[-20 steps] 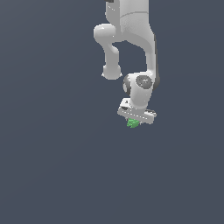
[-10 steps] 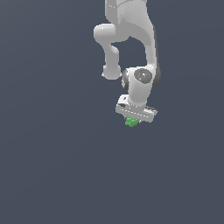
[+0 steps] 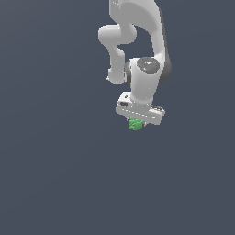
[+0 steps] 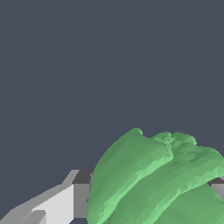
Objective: Pick up the object and move it to a goal position.
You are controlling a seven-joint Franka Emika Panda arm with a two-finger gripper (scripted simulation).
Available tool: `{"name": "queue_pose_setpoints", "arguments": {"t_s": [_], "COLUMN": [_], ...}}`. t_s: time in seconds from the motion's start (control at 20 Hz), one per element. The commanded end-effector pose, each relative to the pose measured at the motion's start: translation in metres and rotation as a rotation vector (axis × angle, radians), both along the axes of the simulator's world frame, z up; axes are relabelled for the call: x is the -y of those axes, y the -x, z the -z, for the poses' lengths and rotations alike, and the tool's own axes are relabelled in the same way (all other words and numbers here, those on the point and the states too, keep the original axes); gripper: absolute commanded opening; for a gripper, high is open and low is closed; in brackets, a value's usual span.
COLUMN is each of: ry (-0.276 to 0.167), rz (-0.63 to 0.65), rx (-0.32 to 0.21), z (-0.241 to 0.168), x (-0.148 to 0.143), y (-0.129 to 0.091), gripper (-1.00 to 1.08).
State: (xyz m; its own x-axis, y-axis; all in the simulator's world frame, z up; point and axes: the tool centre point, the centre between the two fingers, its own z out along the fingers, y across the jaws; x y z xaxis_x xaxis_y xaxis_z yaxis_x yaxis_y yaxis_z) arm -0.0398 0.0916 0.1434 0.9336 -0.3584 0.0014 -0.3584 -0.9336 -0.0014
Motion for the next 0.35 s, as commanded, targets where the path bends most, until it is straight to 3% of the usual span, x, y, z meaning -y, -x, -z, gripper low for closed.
{"name": "queue_pose_setpoints", "arguments": {"t_s": [0.0,0.3], "ry": [0.000,0.000], "rz": [-0.001,-0.001], "rx": [-0.002,-0.002], "z": [-0.0099,-0.0190], "x": [0.0037,0.0070], "y": [-0.0039,-0.0079], "gripper": [-1.00,-1.00]}}
